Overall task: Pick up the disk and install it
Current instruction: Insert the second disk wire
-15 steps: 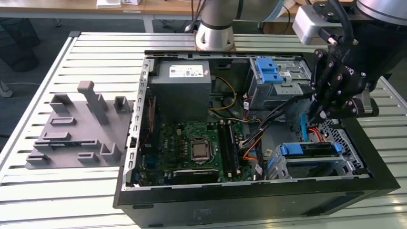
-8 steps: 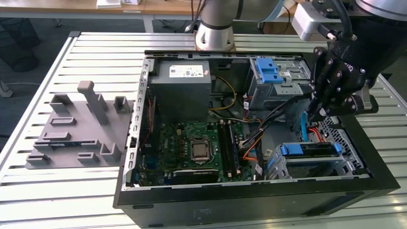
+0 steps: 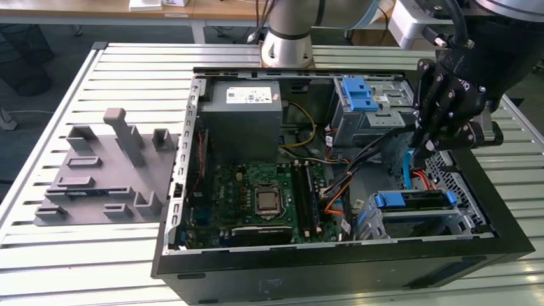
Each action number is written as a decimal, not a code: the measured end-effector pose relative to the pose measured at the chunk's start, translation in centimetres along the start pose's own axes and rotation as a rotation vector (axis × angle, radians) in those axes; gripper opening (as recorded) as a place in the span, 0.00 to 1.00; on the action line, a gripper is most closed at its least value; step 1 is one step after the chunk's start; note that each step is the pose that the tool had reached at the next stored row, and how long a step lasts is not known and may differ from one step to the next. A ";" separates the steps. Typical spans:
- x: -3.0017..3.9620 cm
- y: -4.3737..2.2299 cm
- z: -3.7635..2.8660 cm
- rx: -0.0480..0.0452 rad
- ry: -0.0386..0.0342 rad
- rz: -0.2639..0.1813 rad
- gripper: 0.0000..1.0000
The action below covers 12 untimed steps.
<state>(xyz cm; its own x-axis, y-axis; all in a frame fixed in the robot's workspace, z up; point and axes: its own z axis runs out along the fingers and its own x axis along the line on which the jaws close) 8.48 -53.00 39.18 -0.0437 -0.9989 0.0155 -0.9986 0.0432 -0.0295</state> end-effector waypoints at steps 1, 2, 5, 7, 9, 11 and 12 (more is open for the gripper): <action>-0.05 0.00 0.02 0.0000 0.0011 0.000 0.24; -0.14 0.01 0.10 0.0001 0.0031 0.000 0.24; -0.29 0.02 0.34 0.0002 0.0067 0.001 0.24; -0.36 0.03 0.48 0.0003 0.0073 0.002 0.24; -0.38 0.03 0.58 0.0003 0.0080 0.002 0.24; -0.39 0.04 0.71 0.0004 0.0096 0.002 0.24; -0.39 0.04 0.79 0.0004 0.0108 0.002 0.24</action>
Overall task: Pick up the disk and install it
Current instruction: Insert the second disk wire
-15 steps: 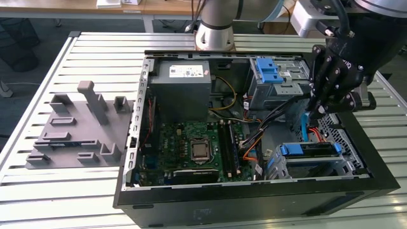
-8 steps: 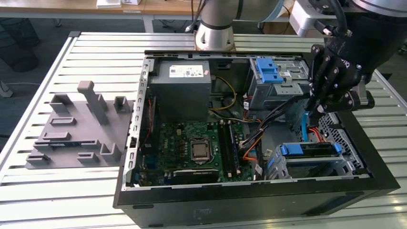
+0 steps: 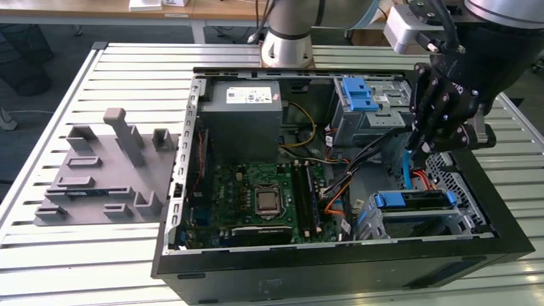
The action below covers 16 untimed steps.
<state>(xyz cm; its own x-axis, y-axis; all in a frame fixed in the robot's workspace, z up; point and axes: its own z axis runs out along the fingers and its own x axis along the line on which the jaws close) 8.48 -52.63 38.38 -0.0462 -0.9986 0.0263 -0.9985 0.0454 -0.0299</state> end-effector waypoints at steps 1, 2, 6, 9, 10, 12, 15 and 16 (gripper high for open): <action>0.00 0.00 0.09 0.0001 0.0020 0.000 0.24; 0.00 0.01 0.18 0.0003 0.0044 0.000 0.24; -0.01 0.02 0.50 0.0035 0.0258 0.001 0.24; -0.02 0.00 0.69 0.0053 0.0427 0.001 0.24; -0.02 -0.01 0.72 0.0054 0.0450 0.002 0.23; -0.02 -0.09 0.72 0.0054 0.0457 0.002 0.16; -0.03 -0.25 0.73 0.0054 0.0455 0.002 0.16; -0.03 -0.30 0.73 0.0054 0.0456 0.003 0.16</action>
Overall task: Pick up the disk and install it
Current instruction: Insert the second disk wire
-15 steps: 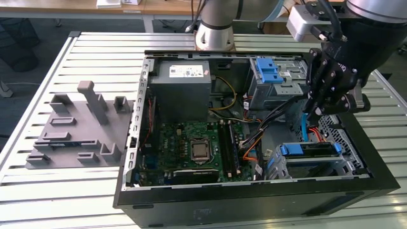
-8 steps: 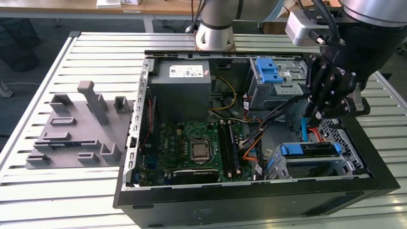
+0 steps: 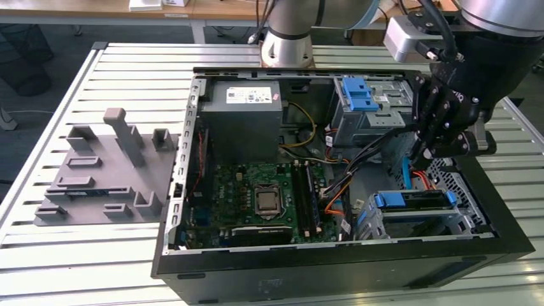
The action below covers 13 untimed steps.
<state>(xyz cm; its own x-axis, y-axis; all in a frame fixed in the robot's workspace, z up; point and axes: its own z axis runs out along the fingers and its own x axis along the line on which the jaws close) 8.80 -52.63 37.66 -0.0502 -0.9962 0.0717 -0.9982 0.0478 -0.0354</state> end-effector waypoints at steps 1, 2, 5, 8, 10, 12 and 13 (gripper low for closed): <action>0.00 -0.03 0.00 -0.0001 0.0000 0.000 0.16; 0.02 -0.05 0.00 -0.0001 0.0001 0.001 0.16; 0.11 -0.11 0.03 -0.0021 0.0000 0.001 0.16; 0.39 -0.15 0.24 -0.0050 -0.0048 0.001 0.16; 0.55 -0.16 0.50 -0.0054 -0.0111 0.001 0.16; 0.70 -0.18 0.78 -0.0057 -0.0164 0.001 0.16; 0.79 -0.19 0.94 -0.0058 -0.0183 0.001 0.16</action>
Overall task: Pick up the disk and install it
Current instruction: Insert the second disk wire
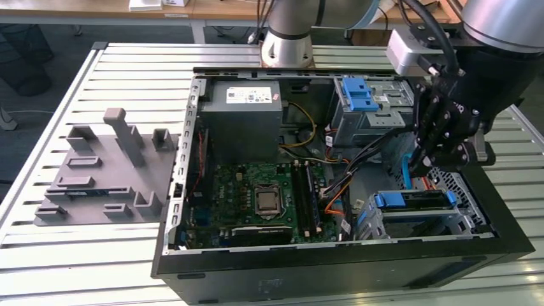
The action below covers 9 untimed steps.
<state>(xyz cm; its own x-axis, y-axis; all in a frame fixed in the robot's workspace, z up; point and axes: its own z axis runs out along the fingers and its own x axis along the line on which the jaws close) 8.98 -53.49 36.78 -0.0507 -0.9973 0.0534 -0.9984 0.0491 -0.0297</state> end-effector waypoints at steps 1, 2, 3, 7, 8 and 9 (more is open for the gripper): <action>0.11 -0.02 0.17 -0.0001 -0.0012 0.000 0.16; 0.22 -0.05 0.33 -0.0002 -0.0020 0.000 0.16; 0.35 -0.07 0.49 -0.0004 -0.0027 0.000 0.16; 0.67 -0.13 1.06 -0.0007 -0.0036 0.000 0.16; 0.67 -0.13 1.09 -0.0007 -0.0034 0.000 0.16; 0.67 -0.13 1.09 -0.0007 -0.0033 0.000 0.16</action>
<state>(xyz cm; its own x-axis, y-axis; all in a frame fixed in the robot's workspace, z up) 9.11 -54.22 35.73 -0.0508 -0.9974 0.0501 -0.9984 0.0494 -0.0290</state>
